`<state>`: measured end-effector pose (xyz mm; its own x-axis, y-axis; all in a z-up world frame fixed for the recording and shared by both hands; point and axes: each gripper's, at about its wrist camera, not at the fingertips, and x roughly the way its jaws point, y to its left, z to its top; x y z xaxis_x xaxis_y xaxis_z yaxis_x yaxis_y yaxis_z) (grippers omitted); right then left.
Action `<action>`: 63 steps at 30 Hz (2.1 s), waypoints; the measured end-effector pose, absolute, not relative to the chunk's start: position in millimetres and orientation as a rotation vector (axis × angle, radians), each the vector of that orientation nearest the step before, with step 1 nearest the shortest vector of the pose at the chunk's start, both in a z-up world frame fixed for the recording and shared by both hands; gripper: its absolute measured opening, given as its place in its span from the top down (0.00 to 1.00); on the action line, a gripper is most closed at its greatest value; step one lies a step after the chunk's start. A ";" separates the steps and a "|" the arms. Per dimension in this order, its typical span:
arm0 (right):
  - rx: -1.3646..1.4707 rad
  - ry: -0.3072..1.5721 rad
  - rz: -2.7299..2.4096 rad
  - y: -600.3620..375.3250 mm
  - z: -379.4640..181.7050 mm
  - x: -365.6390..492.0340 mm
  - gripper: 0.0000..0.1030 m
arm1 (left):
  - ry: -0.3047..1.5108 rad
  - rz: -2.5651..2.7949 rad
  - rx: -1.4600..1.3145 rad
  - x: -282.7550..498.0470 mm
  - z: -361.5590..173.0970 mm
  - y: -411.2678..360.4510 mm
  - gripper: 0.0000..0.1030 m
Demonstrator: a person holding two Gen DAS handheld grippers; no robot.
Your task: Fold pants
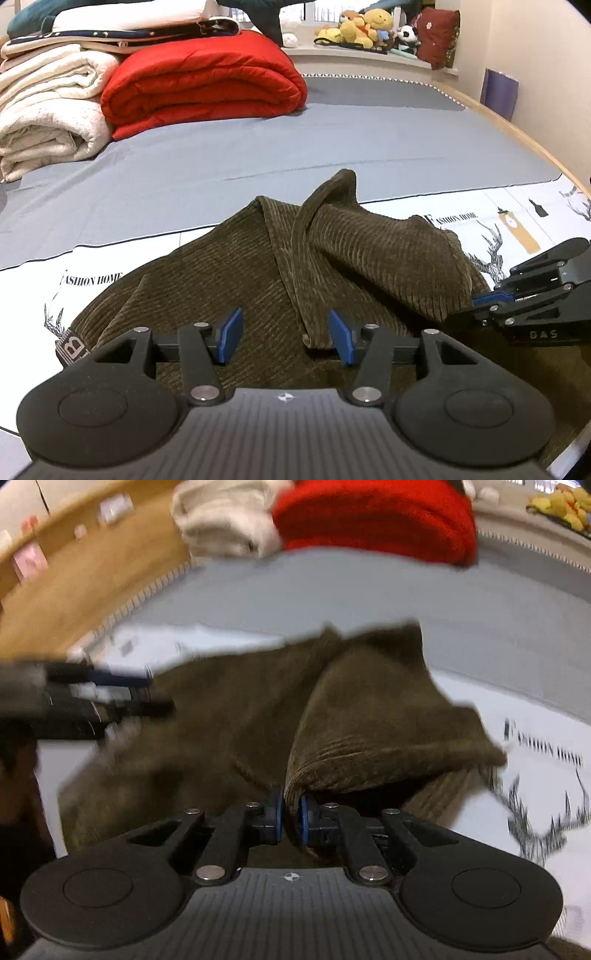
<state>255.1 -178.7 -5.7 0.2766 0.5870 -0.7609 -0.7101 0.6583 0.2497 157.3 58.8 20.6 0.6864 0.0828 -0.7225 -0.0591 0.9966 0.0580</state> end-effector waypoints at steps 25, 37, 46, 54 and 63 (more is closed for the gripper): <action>0.911 1.094 0.273 -288.7 -68.0 348.3 0.56 | 0.836 0.113 -0.059 189.7 20.0 34.1 0.34; 0.812 0.935 0.307 -247.6 -41.3 370.7 0.93 | 0.880 0.125 -0.100 212.3 8.7 29.0 0.34; 0.921 0.387 -0.463 -432.9 3.4 329.7 0.93 | 0.928 0.096 -0.137 255.5 -6.3 38.5 0.34; 1.033 0.669 -0.483 -500.4 -79.6 347.5 0.89 | 1.057 -0.066 -0.106 292.8 -59.8 19.0 0.34; 1.057 0.690 -0.469 -515.9 -91.2 355.9 0.82 | 1.083 -0.108 0.181 289.7 -88.5 1.9 0.86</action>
<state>355.9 -515.9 -91.2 0.7018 -0.0268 -0.7119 0.6520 0.4266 0.6268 289.7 1.9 -88.5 0.4651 0.0009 -0.8852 0.1756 0.9800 0.0933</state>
